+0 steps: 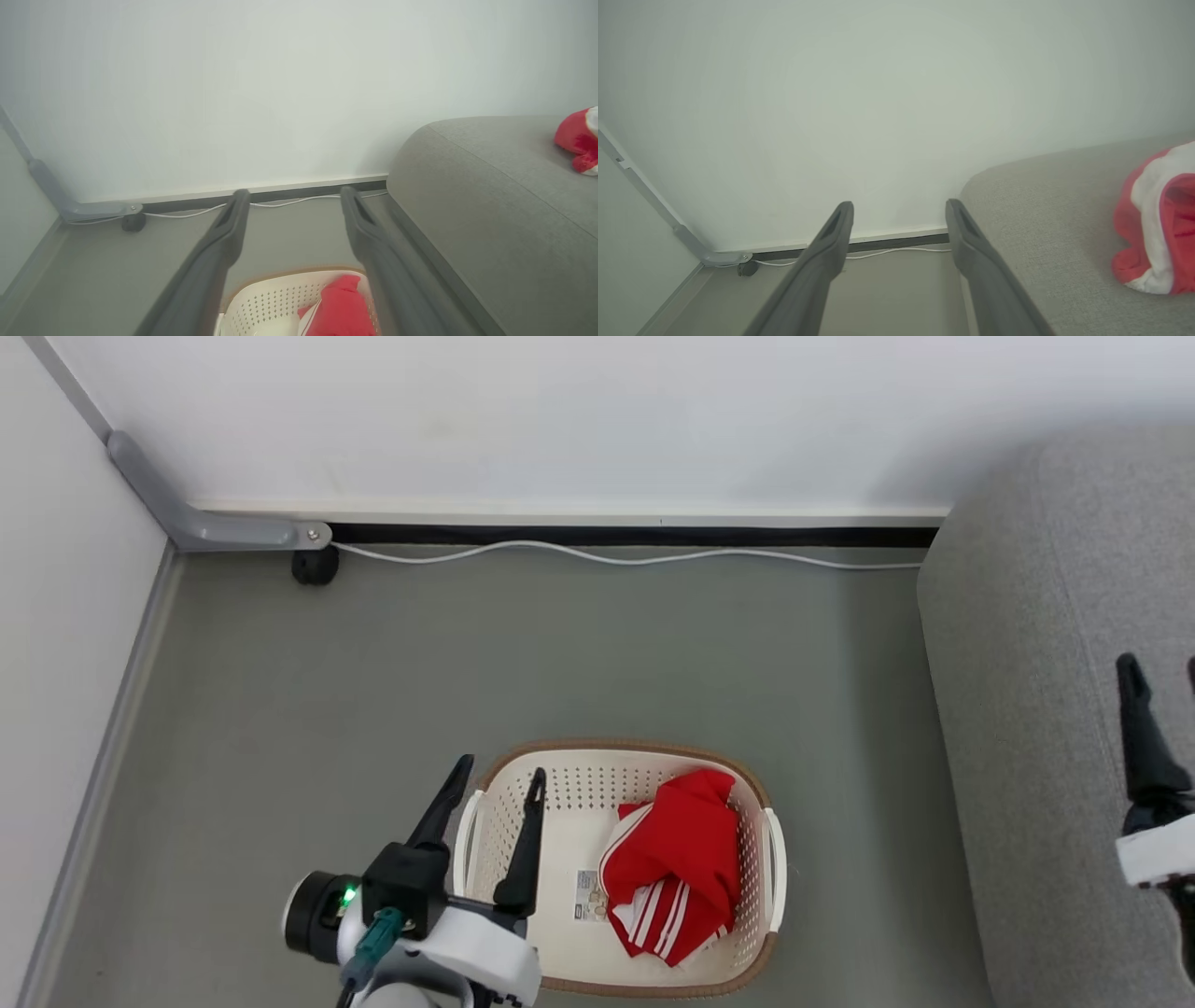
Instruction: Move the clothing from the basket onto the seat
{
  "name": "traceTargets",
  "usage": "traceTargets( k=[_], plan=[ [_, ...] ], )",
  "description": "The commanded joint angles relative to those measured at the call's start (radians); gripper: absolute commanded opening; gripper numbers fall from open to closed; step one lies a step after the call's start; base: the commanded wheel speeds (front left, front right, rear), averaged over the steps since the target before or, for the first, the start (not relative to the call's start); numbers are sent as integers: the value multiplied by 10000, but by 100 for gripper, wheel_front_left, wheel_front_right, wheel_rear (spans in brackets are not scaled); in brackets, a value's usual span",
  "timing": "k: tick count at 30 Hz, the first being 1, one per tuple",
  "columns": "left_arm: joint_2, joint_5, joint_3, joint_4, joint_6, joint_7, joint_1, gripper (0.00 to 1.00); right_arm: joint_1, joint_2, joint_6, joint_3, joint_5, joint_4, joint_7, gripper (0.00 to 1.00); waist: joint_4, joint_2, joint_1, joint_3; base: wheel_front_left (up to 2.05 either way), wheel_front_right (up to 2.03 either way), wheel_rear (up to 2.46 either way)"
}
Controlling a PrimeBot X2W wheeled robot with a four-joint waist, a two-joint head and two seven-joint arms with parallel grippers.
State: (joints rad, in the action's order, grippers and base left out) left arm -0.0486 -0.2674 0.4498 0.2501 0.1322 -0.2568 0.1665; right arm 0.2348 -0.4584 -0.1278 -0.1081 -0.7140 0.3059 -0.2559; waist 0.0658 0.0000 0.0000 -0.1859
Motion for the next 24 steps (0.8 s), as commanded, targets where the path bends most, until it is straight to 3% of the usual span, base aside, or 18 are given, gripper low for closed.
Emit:
traceTargets(
  k=[1,13,24],
  plan=[
    [-16,178,-599,-263,-92,-49,-124,100,-242,-110,-29,-246,260,-298,-59,100,117,0,0,327,0,0,0],
    [-19,946,-2991,-248,-666,-49,-1558,100,-1240,1251,-29,-552,1506,-510,-59,100,217,0,0,1486,0,0,0],
    [-18,1292,-3795,-639,-938,-49,-2495,100,-2030,1728,-29,-267,2338,-688,-59,100,112,0,0,1857,0,0,0]
  ],
)
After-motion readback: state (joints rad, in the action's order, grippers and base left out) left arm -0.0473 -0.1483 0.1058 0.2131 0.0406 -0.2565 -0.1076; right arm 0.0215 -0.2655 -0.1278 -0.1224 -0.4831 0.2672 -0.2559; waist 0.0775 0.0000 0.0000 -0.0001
